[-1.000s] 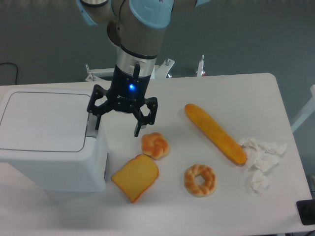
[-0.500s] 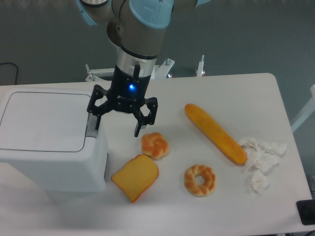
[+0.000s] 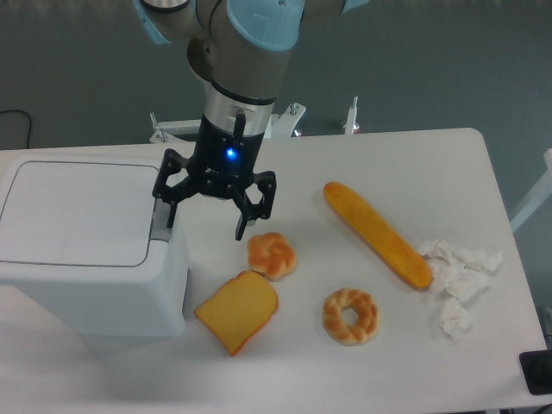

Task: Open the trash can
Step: 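Push the gripper finger against the grey tab to pop the lid open, then raise the gripper away from the opened trash can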

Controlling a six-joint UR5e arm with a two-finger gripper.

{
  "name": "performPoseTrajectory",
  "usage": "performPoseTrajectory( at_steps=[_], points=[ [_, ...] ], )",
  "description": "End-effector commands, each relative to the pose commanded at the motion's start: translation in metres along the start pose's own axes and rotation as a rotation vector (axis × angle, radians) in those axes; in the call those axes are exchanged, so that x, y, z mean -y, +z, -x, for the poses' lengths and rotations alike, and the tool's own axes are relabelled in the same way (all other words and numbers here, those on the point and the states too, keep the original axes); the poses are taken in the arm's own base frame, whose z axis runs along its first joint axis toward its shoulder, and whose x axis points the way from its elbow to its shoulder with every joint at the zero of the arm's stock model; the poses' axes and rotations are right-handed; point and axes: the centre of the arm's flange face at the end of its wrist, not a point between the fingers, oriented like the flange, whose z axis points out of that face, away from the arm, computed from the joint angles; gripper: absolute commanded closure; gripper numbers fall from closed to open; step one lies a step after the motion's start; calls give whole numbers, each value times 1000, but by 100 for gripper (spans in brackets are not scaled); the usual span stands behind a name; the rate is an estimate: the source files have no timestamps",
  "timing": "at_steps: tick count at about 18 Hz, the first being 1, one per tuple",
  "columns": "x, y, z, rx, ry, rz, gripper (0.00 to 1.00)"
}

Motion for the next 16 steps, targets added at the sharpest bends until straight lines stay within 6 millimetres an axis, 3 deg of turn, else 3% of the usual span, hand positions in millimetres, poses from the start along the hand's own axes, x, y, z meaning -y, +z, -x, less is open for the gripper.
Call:
performPoseTrajectory(
  at_steps=[16],
  points=[
    [-3,4,0,-3,-3,8,0]
  ],
)
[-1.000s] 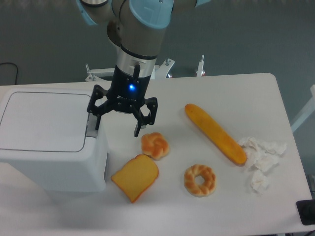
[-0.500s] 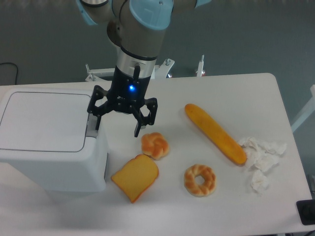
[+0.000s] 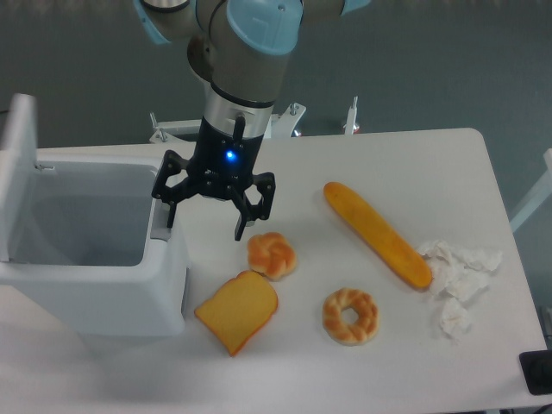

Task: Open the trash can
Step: 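Raise the gripper away from the opened trash can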

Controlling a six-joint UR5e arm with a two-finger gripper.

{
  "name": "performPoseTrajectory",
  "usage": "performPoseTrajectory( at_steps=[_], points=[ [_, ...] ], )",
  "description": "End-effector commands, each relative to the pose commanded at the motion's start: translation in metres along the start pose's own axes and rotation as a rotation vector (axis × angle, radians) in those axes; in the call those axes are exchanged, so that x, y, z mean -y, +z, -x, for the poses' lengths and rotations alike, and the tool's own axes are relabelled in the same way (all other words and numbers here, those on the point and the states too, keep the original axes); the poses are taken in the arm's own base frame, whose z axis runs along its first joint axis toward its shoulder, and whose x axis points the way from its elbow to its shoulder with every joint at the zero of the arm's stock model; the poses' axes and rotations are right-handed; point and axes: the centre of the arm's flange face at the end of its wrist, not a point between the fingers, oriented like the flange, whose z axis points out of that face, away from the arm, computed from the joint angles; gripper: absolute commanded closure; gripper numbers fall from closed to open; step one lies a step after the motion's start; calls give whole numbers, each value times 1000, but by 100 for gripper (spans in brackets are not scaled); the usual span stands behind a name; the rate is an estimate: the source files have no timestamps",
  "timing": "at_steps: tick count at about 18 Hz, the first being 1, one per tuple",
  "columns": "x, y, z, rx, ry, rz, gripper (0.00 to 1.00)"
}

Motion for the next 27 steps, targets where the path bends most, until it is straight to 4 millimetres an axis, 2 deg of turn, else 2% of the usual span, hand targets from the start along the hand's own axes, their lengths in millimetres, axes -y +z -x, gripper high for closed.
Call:
performPoseTrajectory(
  at_steps=[8,17,20,27],
  points=[
    [2,-3,0,3,10,-7,0],
    [21,-28,-1,35,48,-77,0],
    [23,-34,4,103,153,-65,0],
    [10,-49,21,345,391,64,0]
  ],
)
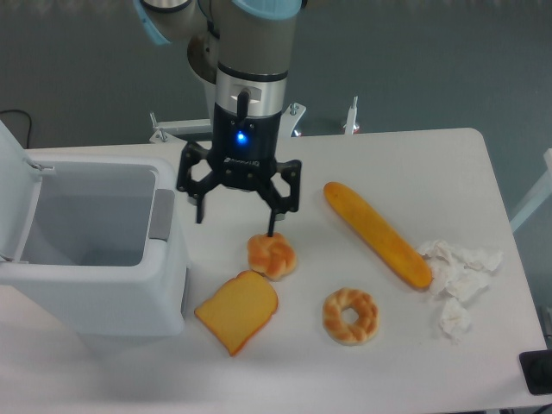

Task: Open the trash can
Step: 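Raise the gripper away from the opened trash can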

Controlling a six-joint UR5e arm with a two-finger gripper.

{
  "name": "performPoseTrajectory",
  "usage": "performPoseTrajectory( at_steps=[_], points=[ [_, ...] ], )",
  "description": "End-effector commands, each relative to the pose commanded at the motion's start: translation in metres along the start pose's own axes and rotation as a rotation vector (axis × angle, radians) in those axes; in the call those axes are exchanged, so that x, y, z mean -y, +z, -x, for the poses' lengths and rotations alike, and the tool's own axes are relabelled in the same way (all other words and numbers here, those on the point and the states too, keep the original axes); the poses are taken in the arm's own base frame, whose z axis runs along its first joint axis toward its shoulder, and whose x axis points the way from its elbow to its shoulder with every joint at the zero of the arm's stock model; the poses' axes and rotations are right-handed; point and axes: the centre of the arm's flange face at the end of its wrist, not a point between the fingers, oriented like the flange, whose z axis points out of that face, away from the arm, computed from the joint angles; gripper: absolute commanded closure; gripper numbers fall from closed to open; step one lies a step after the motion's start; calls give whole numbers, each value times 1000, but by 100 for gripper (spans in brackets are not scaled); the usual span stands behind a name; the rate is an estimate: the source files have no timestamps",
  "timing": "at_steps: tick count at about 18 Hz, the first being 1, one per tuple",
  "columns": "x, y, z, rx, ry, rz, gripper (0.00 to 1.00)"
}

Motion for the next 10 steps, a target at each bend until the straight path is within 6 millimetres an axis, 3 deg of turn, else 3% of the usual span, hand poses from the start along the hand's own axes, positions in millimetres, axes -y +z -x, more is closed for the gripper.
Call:
performPoseTrajectory(
  at_steps=[3,10],
  points=[
    [-6,-2,5,58,115,53,0],
    [-9,1,5,72,127,73,0]
  ],
)
